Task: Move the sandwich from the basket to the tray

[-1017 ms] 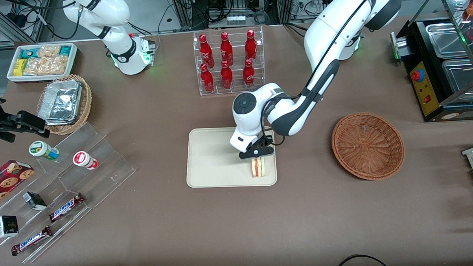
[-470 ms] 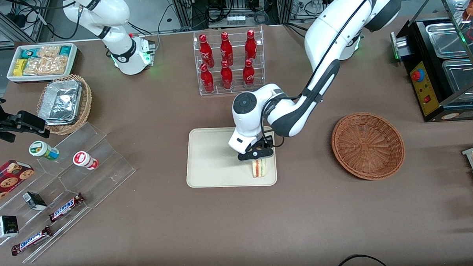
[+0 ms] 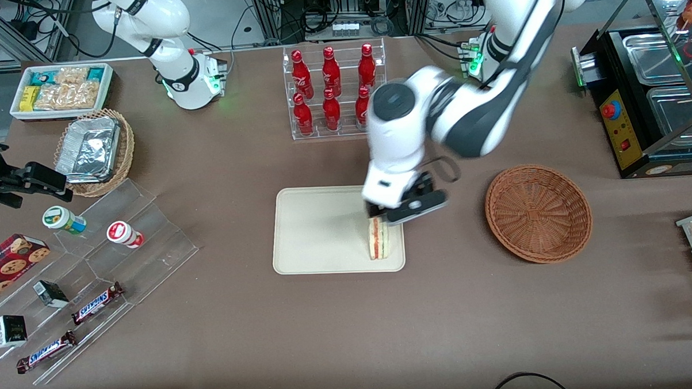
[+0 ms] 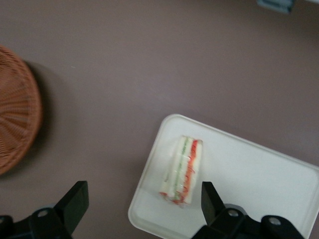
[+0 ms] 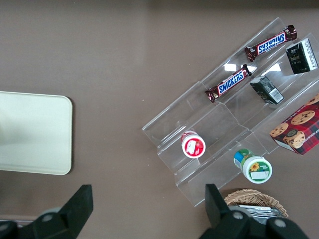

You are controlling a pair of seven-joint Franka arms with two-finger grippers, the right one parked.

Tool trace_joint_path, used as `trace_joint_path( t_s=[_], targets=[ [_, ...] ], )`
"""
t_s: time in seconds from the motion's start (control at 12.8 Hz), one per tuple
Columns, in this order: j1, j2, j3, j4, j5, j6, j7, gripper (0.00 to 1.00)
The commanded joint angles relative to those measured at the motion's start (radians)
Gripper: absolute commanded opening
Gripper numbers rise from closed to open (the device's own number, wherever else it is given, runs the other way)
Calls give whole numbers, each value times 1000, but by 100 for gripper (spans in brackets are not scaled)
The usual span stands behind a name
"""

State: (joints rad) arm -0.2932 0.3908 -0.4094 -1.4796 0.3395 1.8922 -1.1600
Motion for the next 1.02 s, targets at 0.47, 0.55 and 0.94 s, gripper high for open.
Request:
trace_joint_path(
  t_s=[0.47,0.55,0.94],
  targets=[
    [325,-239,-2,-80,-172,-231,409,100],
    [338,-256,10,-96,-194,-229,461,100],
    [266,-383,291,-187,-322,-237,788,100]
  ],
)
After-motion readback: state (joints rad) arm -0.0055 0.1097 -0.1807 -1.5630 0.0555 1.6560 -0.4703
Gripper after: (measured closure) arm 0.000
